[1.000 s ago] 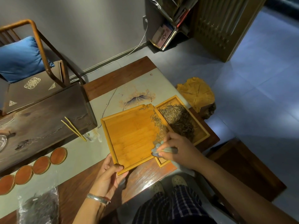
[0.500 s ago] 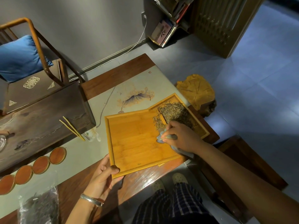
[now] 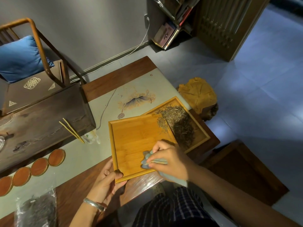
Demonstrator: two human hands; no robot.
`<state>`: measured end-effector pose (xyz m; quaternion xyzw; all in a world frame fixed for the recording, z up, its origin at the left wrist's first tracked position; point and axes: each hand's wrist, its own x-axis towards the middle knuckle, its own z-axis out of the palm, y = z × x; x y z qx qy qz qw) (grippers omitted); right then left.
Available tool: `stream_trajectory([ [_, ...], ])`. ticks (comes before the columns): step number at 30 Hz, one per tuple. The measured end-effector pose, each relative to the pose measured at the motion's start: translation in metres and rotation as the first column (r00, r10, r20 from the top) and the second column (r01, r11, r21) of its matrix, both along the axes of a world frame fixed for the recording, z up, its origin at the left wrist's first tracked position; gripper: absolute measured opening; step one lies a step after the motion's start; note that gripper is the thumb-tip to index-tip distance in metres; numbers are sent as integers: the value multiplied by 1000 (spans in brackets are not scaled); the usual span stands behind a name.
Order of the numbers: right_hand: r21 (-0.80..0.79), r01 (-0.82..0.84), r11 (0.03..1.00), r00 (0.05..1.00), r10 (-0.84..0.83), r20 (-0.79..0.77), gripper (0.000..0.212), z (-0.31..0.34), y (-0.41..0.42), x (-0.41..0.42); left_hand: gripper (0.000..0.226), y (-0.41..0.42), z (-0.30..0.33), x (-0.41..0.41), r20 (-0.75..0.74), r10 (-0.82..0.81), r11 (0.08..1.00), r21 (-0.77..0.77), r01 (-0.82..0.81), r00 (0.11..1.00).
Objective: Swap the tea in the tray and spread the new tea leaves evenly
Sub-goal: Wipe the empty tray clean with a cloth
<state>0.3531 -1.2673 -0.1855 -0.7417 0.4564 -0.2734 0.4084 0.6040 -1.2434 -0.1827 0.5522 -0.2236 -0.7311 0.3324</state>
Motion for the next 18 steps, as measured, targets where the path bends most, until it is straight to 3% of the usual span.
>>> stream_trajectory([
  [6, -27, -142, 989, 989, 141, -48, 20, 7, 0, 25, 61, -2, 0, -5, 16, 19, 1000, 8, -19, 1000],
  [10, -45, -152, 987, 986, 148, -79, 16, 8, -3, 8, 62, 3, -1, -1, -3, 30, 1000, 6, -29, 1000],
  [13, 42, -161, 986, 984, 164, -73, 14, 5, -3, -13, 60, 7, -3, 6, -39, 55, 998, 26, -54, 998],
  [18, 166, -129, 978, 957, 167, -238, 16, -1, -7, -51, 65, 7, -1, 16, -14, -12, 1000, 21, 13, 1000],
])
